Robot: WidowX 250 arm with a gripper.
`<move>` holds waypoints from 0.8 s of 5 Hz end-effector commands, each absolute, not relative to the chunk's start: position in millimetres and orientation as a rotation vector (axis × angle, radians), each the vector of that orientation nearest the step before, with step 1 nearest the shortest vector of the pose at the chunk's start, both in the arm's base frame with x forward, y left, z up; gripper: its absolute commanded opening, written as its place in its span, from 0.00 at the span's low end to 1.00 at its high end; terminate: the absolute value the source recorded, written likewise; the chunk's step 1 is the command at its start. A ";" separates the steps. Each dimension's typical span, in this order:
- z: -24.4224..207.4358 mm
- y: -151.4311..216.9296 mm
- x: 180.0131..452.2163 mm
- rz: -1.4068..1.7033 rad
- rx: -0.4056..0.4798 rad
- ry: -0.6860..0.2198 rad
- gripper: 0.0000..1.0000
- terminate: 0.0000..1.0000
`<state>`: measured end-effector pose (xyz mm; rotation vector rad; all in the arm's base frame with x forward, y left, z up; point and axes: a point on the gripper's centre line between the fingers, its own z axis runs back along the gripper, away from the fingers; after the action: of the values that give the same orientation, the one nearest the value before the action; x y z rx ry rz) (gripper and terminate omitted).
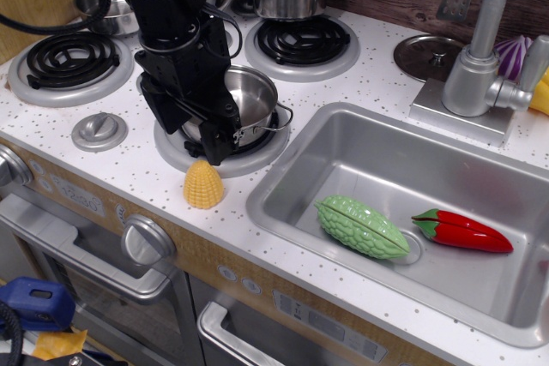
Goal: Put corn in pan which is on stove
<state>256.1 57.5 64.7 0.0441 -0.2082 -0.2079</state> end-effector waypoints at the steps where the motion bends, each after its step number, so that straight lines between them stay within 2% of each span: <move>1: 64.7 57.5 256.1 -0.208 0.044 -0.208 1.00 0.00; 4: 34.2 69.1 259.0 -0.199 -0.007 -0.268 1.00 0.00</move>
<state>256.7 64.3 23.3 -0.0394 -0.2557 -0.1957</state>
